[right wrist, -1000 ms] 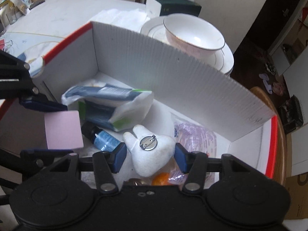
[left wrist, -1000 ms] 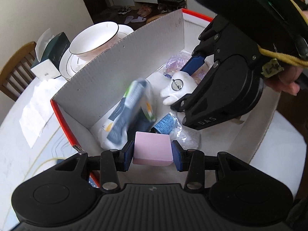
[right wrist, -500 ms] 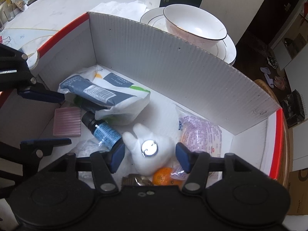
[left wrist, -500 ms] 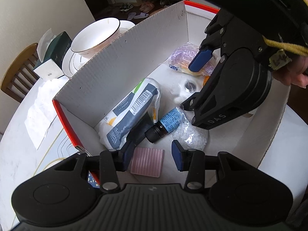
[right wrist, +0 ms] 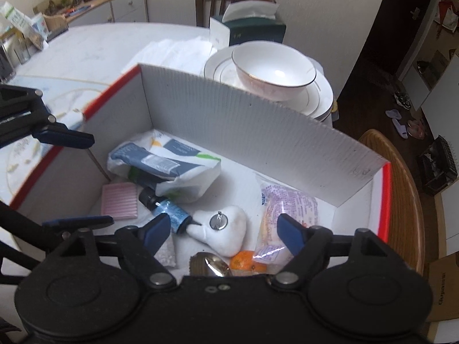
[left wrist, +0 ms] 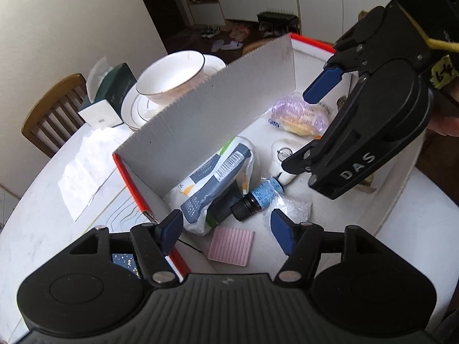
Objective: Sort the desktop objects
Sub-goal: 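Lower both items into the box and open both grippers, then withdraw both grippers from the box back toward the table items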
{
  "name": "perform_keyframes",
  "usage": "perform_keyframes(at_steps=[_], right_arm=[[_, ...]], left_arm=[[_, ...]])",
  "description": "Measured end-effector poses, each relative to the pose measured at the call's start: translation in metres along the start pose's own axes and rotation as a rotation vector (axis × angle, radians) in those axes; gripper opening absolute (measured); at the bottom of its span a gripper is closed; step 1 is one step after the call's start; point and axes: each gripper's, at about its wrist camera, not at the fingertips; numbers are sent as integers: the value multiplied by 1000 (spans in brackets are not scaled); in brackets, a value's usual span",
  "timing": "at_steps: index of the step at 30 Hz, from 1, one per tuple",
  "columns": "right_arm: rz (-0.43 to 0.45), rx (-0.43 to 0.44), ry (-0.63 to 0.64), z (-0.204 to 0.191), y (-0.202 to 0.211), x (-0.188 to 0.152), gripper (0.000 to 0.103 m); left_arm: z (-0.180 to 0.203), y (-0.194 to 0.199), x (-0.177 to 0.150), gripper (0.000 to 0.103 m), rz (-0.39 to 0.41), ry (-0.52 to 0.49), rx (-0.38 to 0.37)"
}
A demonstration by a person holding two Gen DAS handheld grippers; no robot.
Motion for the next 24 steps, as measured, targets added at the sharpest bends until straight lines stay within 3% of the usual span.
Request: perform_keyframes(at_steps=[8,15,24], right_arm=[[110,66,-52,4,40,-1,88],[202,102,-71,1,73,-4,101],[285,129,-113,-12,95,-11,103]], left_arm=[[1,25,-5,71,75,34,-4],[-8,46,-12,78,147,104,-10],[-22,65,-25,85,198,198,-28]])
Point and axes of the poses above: each gripper's, at about its wrist camera, not at the fingertips, and y roughly against the way its jaws point, z to its right, x to its top, and after that the axes turned 8 degrees about z, right-handed
